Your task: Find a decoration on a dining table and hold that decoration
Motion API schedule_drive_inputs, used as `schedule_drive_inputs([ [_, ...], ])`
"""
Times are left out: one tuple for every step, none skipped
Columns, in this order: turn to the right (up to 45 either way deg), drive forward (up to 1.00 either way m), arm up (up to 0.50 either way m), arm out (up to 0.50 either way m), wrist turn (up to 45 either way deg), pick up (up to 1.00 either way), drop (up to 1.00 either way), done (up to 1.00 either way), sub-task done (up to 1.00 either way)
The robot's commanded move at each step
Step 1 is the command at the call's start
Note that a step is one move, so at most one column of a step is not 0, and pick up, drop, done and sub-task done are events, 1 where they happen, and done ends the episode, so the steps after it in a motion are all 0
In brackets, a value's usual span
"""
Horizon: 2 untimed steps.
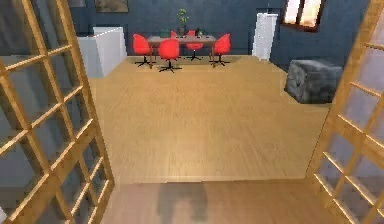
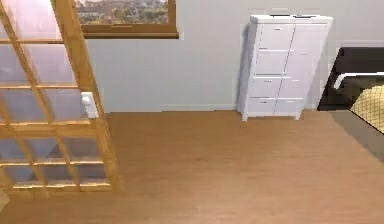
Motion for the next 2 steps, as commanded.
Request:
schedule_drive_inputs([
  [-9.0, 0.00, 0.00, 0.00, 0.0, 0.00, 0.00, 0.00, 0.00],
  [0.0, 0.20, 0.00, 0.00, 0.0, 0.00, 0.00, 0.00, 0.00],
])
